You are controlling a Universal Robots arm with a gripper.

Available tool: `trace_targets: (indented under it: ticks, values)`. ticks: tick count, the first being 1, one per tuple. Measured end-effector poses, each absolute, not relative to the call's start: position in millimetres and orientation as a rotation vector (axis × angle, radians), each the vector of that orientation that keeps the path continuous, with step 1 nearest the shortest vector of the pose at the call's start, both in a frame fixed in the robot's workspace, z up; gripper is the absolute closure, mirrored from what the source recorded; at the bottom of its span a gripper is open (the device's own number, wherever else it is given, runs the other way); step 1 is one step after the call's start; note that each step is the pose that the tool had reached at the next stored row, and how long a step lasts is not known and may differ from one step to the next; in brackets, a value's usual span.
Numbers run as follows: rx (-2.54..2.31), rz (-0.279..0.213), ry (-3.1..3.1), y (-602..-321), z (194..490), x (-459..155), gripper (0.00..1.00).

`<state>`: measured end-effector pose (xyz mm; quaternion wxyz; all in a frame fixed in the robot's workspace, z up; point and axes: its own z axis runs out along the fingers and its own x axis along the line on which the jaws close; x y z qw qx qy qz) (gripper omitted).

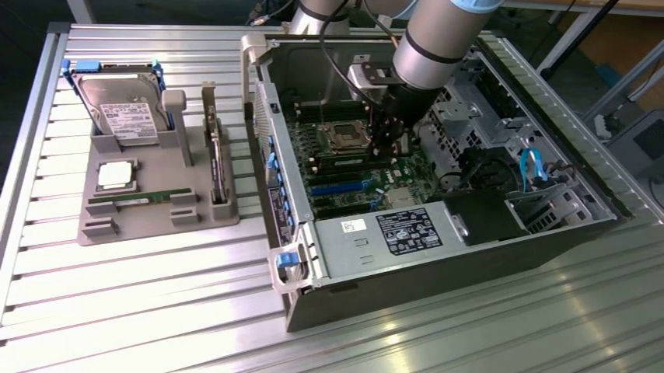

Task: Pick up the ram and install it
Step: 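Insert the ram into the slot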

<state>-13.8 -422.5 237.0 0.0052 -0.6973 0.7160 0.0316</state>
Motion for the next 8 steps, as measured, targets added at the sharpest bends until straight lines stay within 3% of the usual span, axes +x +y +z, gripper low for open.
trace_targets:
  ticks: [8]
  values:
    - [-2.222,0.099,2.206,-422.4,237.0,-13.8,0.88]
